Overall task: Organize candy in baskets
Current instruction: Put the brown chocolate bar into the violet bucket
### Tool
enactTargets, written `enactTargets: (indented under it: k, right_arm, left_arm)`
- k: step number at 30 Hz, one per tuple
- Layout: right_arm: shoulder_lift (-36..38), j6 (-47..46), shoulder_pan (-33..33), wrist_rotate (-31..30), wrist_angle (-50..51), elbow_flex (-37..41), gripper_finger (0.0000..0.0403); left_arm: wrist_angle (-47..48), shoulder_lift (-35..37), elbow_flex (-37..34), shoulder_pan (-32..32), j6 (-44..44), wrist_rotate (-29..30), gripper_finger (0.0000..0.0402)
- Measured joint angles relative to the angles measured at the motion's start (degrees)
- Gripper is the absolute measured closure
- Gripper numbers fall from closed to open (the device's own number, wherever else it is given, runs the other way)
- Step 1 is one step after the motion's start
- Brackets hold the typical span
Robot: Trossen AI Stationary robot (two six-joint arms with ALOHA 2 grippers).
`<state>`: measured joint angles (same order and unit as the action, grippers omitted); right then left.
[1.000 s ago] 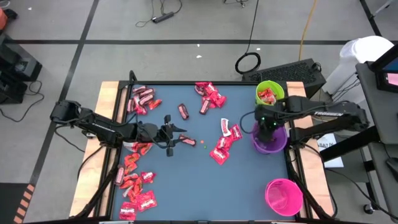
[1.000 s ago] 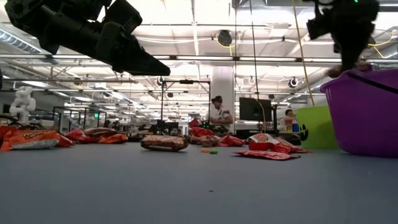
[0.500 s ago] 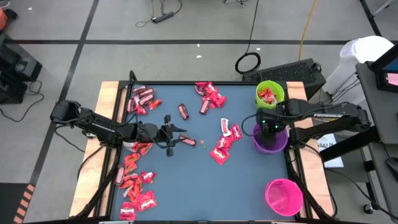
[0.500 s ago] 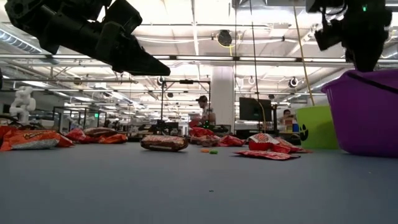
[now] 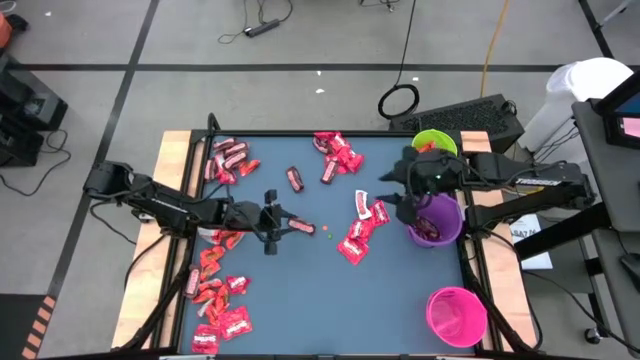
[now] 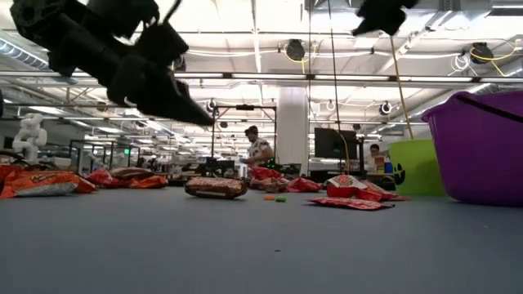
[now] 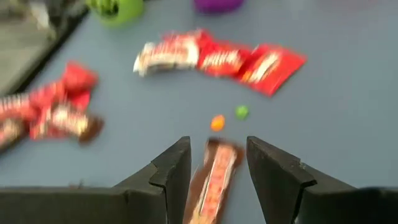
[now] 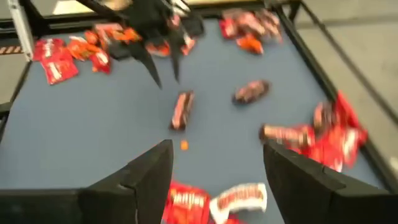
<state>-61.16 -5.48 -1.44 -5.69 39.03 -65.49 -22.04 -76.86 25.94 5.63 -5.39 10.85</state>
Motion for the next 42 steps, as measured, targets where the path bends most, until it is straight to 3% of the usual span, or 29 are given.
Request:
enactTargets:
  k: [4, 11, 16, 22, 26, 33, 38, 42]
  right_arm:
    - [-1.75, 2.61, 0.45, 0.00, -3.65, 0.02, 0.0165]
    - [-5.07, 2.74, 0.43, -0.02, -3.05, 0.04, 0.0165]
    - [-7.21, 2.76, 0.43, -0.02, -2.67, 0.04, 0.0165]
    - [-9.95, 2.78, 0.43, -0.08, -2.85, 0.04, 0.0165]
    - [-12.27, 3.15, 0.43, -0.33, -3.49, 0.04, 0.0165]
    - [-17.08, 3.20, 0.32, -0.35, -6.36, 0.04, 0.0165]
    - [-20.17, 4.69, 0.32, -0.28, -8.24, 0.04, 0.0165]
    - [-22.82, 9.58, 0.48, -0.17, -8.22, 0.04, 0.0165]
  left_arm:
    - [7.24, -3.35, 2.21, -3.18, 2.13, -0.99, 0.0240]
    - [10.80, -8.97, 5.55, -6.59, 2.17, -9.20, 0.0239]
    - [12.20, -13.00, 6.83, -7.81, 2.12, -8.72, 0.0226]
    - [11.67, -15.79, 6.92, -8.52, 1.90, -3.57, 0.0219]
    - [10.42, -15.93, 6.86, -8.51, 0.92, -3.69, 0.0247]
    - [9.44, -15.65, 8.83, -8.51, 0.06, -3.48, 0.0353]
    - [9.49, -14.99, 10.85, -8.21, 0.06, -3.50, 0.0367]
    - [9.23, -13.90, 12.85, -7.44, -0.01, -3.52, 0.0353]
